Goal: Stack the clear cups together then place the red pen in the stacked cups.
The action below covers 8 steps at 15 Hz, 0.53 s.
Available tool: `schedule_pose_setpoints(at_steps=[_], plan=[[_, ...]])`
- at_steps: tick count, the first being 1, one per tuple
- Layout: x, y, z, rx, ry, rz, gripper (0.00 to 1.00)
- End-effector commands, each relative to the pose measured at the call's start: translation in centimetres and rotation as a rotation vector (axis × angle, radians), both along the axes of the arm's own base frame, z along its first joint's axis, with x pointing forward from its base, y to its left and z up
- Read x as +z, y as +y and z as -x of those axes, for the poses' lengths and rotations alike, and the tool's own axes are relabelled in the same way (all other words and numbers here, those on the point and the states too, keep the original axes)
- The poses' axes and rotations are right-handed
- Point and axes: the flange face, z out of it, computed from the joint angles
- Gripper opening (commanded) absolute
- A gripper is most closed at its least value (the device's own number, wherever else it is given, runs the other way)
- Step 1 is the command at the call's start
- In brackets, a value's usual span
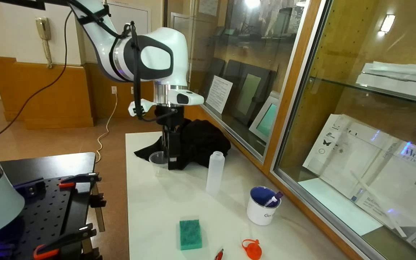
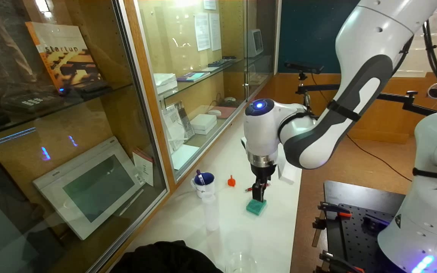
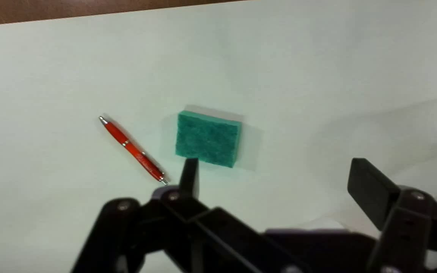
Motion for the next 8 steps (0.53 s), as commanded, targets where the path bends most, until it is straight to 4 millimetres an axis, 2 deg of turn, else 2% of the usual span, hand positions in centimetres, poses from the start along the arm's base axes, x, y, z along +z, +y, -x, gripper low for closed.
schedule_pose_setpoints(at_steps=[1,2,3,5,8], plan=[[0.0,-4.9,0.4,0.045,0.010,0.011,1.00],[-0.1,-5.6,0.4,0.055,0.025,0.015,1.00],[0.0,-4.7,0.2,0.021,0.021,0.010,1.00],[0.0,-5.9,0.4,0.029,0.030,0.010,1.00],[0.0,-5.7,0.3,0.035,0.031,0.010,1.00]])
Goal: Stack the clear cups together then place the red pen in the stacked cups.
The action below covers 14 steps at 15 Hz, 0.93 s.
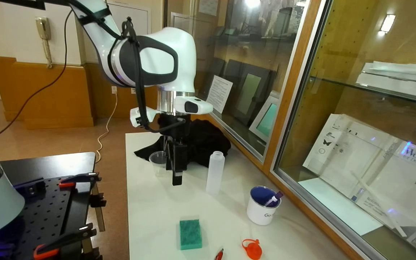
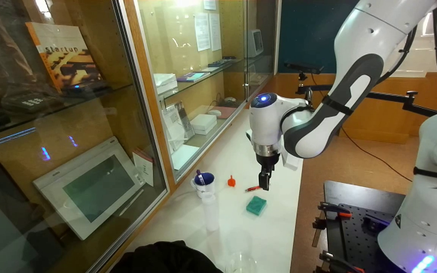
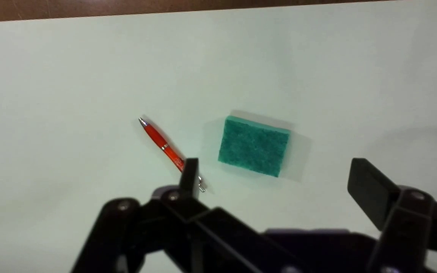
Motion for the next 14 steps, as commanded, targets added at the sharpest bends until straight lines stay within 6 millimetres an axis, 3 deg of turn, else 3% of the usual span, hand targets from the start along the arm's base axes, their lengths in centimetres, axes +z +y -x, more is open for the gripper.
schedule_pose_setpoints(at_steps=[1,5,8,14], plan=[[-0.5,-0.6,-0.4,-0.016,0.051,-0.014,1.00],[-1.6,-5.3,-1.2,0.026,0.074,0.065,1.00],[-3.2,-8.7,-2.0,0.176,0.097,0.144,1.00],[-6.3,-13.7,-3.3,0.474,-0.075,0.125,1.00]])
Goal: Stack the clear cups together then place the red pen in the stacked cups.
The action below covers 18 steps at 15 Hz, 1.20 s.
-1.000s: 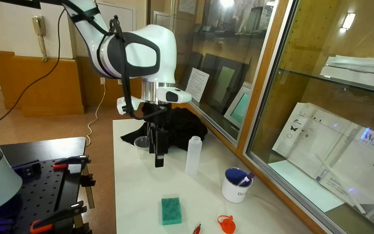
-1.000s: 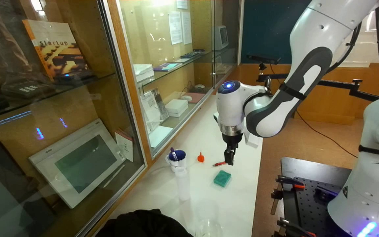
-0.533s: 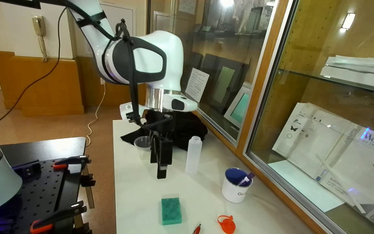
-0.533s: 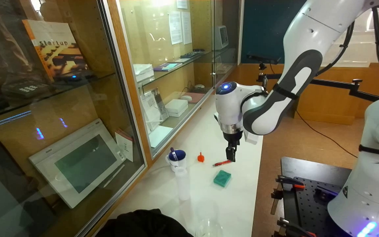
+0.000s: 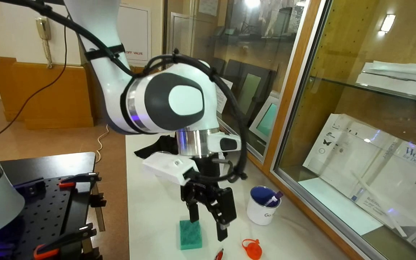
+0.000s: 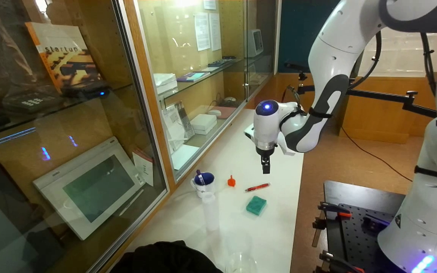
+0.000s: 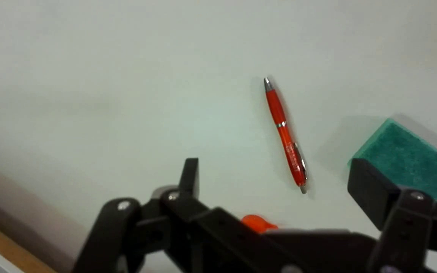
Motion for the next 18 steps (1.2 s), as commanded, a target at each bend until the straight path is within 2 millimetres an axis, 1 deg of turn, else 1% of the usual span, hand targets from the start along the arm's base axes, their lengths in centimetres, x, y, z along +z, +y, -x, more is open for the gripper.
schedule_pose_setpoints(at_steps=[1,2,3,5,7,9,13,15,18], plan=[[-2.3,-2.1,-1.2,0.144,-0.104,-0.093,1.00],[-3.2,-2.2,-0.8,0.132,-0.124,-0.155,1.00],[-1.8,-1.7,-0.5,0.097,-0.093,-0.096,1.00],[-3.4,-2.4,-0.2,0.114,-0.103,-0.145,1.00],[-4.1,-2.4,-0.1,0.122,-0.103,-0.175,1.00],[-4.9,-2.6,-0.3,0.120,-0.094,-0.196,1.00],[-6.6,-1.9,-0.8,0.176,-0.058,-0.281,1.00],[-7.3,-2.3,-1.0,0.194,-0.028,-0.309,1.00],[-7.8,-3.3,-1.4,0.198,0.016,-0.321,1.00]])
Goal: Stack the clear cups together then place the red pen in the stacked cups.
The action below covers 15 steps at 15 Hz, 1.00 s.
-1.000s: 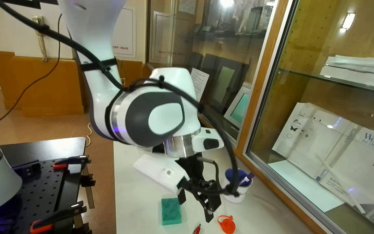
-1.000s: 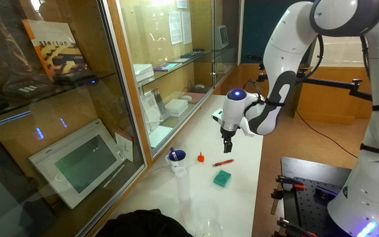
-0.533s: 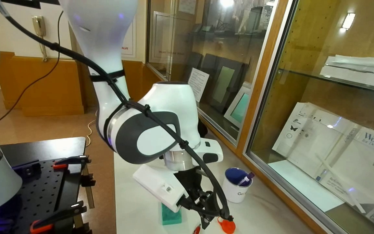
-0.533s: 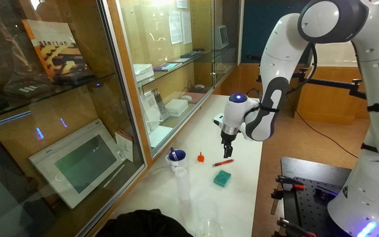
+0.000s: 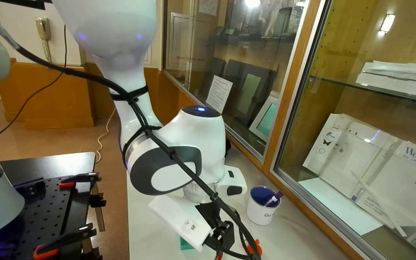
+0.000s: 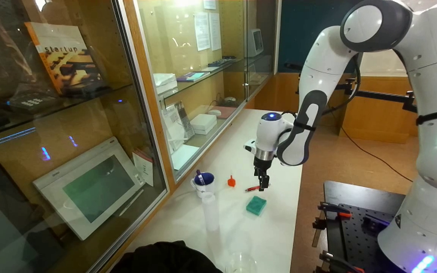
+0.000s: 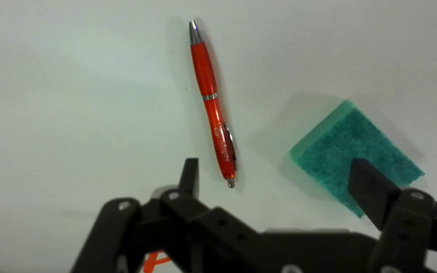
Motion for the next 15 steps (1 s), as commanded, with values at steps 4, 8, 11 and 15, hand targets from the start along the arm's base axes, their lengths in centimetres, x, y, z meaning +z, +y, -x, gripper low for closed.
schedule_pose_setpoints(at_steps=[4,8,11,15], plan=[[-0.2,-2.6,-1.8,0.013,0.069,-0.011,1.00],[-0.7,-3.6,-2.9,0.016,0.076,0.005,1.00],[-1.3,-4.0,-3.5,0.021,0.071,0.021,1.00],[-2.4,-4.2,-4.1,0.023,0.078,0.035,1.00]])
